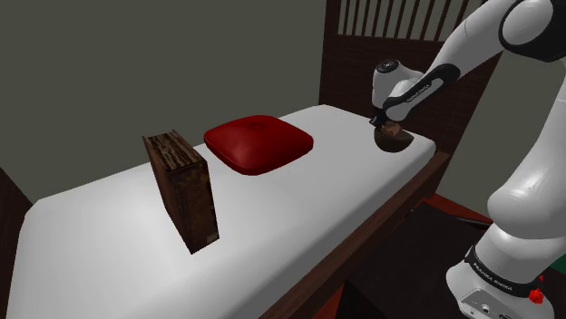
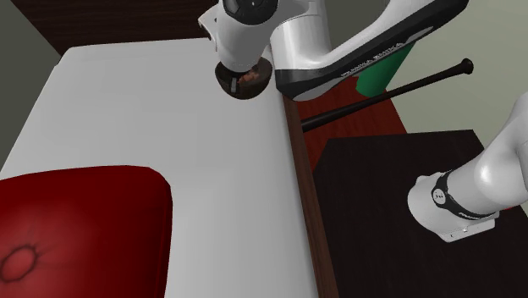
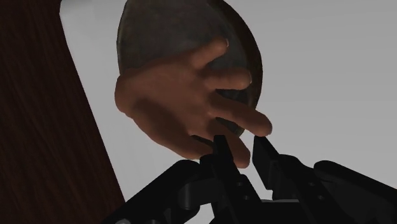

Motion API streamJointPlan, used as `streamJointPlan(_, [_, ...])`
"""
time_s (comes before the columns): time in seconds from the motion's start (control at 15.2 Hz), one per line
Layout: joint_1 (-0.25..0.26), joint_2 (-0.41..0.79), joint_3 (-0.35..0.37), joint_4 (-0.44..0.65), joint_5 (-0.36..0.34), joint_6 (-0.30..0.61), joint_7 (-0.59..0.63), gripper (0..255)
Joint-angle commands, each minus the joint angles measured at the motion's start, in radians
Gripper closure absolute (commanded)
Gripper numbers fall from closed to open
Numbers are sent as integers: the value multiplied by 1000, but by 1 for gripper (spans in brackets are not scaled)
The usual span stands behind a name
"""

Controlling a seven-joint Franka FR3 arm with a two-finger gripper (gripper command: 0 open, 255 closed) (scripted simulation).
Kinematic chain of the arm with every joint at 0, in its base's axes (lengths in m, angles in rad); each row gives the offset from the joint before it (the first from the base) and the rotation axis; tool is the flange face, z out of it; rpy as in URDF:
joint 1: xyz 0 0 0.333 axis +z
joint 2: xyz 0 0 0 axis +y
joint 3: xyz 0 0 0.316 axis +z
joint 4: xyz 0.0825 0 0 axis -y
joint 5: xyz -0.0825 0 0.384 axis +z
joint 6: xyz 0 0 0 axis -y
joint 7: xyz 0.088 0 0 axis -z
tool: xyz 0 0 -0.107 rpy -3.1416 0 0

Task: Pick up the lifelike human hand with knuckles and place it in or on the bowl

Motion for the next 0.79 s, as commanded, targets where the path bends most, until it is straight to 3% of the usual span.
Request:
streamJointPlan(0.0, [-2,15,-6,-2,-12,10,13,255])
streamJointPlan(0.46, [-3,15,-4,-2,-12,10,13,255])
streamJointPlan(0.53, [-2,20,-4,1,-14,10,16,0])
streamJointPlan(0.73, [-1,21,-4,1,-16,10,20,0])
